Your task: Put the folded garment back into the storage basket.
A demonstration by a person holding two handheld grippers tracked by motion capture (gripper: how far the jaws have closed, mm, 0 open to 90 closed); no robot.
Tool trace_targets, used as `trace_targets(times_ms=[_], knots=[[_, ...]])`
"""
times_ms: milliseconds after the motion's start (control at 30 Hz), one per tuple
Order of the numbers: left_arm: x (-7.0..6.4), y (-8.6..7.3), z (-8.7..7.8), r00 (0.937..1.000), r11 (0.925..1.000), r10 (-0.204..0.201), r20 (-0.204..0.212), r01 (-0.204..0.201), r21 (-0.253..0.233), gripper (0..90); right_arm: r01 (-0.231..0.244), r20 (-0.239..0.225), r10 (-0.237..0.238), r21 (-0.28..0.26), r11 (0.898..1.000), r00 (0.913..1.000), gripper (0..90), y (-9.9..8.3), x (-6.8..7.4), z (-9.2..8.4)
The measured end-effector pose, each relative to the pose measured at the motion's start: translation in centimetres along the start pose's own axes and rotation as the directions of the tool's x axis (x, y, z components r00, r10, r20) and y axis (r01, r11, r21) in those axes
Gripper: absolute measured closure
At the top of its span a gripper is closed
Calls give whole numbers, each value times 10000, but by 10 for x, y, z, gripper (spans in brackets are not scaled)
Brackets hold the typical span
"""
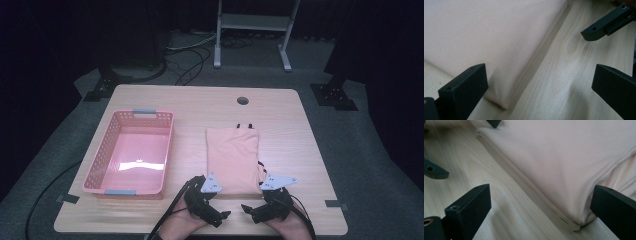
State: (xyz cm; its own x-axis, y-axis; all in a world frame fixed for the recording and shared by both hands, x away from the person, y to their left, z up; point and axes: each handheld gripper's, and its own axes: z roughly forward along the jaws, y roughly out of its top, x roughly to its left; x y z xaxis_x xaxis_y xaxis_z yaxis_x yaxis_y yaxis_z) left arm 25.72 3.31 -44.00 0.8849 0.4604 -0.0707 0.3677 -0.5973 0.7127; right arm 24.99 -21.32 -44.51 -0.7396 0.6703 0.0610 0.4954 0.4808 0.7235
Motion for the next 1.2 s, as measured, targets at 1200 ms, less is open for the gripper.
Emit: trace_targets(times_ms=[1200], knots=[[3,-19,-22,9968,9964,-503,-623,459,-709,0,-223,221,241,-785,9967,9995,34,-19,-4,-22]])
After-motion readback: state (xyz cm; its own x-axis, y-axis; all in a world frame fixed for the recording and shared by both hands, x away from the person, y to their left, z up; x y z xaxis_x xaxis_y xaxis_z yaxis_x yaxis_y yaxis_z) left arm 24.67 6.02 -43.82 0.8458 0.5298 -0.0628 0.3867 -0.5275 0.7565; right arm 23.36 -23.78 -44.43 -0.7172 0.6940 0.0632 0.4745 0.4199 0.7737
